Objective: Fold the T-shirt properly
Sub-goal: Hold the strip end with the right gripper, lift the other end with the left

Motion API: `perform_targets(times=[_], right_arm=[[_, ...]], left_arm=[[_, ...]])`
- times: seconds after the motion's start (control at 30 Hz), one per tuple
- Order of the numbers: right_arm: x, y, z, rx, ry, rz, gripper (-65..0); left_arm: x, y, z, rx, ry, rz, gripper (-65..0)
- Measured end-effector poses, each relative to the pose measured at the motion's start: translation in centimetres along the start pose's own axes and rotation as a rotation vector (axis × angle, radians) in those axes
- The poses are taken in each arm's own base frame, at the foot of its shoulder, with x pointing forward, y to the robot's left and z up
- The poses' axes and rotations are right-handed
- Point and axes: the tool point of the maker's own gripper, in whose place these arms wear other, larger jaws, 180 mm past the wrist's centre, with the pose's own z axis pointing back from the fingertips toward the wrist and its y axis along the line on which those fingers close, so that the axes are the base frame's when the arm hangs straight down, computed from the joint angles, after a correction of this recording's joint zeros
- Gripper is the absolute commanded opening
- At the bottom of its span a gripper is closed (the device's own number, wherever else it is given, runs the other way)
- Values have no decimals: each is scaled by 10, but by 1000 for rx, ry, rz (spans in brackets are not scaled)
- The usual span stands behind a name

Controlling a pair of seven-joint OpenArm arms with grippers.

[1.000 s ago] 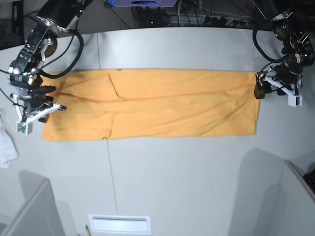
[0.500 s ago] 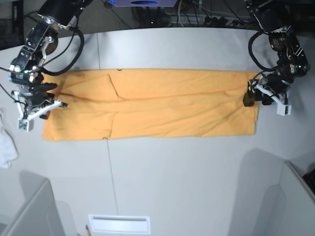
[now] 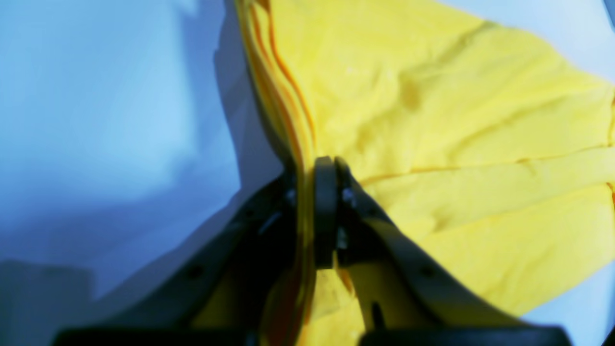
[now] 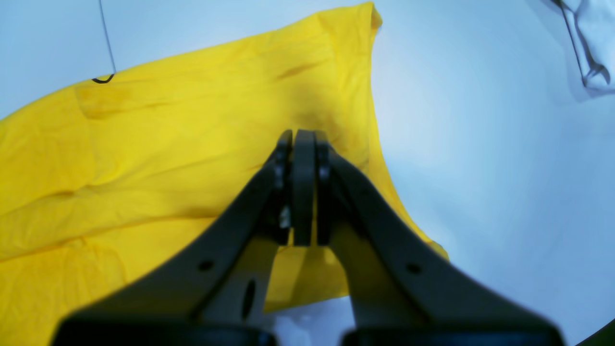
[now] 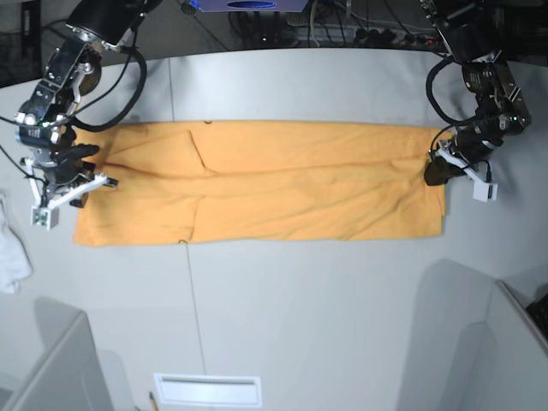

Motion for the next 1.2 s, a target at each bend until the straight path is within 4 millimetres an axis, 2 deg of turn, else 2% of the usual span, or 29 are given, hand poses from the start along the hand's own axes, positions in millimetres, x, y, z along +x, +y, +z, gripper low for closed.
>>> perform_targets(times=[0.13,0.37,0.5,0.67,0.83,0.97,1.07,1.2], right_arm=[[2,15,2,103,-24,-65,-650],[-21,23,6,157,21,-96,-650],[-21,25,6,164,22,-97,-650],[-35,23,-7,166,72,-128,-650],[-51,23,-15,170,120,-148,-650],[-58,21,-13,166,131,-148,-650],[-57,22,-13,167,131,-150,-650],[-57,21,-13,167,131,-148,-650]], left_arm=[[11,6,-2,3,-48,3,-650],[21,34,22,108,-32,-80,-650],[17,27,36,136,-1,-170,-650],[52,1,44,146,-89,-246,-650],[38,-41,32,96,-43,-320,-650],[38,-76,27,43,-51,-381,-650],[32,-95,21,17,-31,-408,-650],[26,-129,4,-51,-9,-434,-650]])
